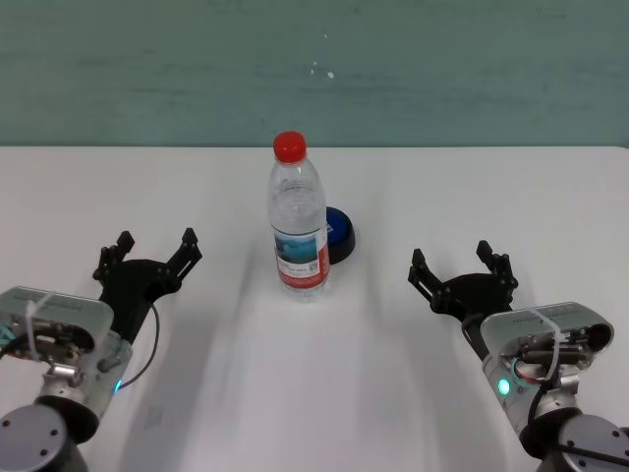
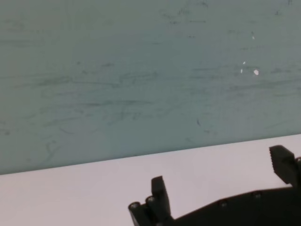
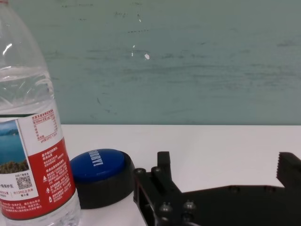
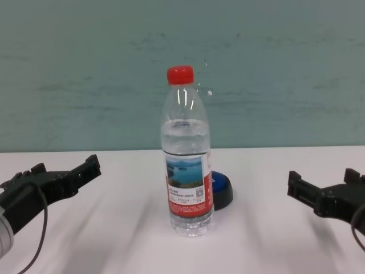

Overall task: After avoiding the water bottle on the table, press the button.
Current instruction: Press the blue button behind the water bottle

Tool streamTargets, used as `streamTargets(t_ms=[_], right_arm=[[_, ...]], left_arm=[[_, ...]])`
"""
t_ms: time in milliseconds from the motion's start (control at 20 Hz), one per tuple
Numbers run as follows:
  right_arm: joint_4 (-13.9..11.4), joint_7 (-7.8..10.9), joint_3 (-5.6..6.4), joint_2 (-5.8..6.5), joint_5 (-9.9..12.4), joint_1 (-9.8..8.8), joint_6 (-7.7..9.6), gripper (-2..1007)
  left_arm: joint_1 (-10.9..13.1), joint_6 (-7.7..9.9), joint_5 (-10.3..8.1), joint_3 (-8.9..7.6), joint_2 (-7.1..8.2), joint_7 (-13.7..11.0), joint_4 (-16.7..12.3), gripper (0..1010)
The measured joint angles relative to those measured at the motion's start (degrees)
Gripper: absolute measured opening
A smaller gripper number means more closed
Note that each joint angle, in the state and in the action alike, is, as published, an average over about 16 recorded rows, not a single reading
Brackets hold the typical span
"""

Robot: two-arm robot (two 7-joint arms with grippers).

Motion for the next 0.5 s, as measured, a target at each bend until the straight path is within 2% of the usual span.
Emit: streamTargets(t_ms=[500], right_arm=[[0.00,0.00,0.00,0.00,0.00,0.00,0.00,1004]], left_arm=[[1.27,-0.93,0.38,-0.52,-0.07,-2.22,-1.29,1010]])
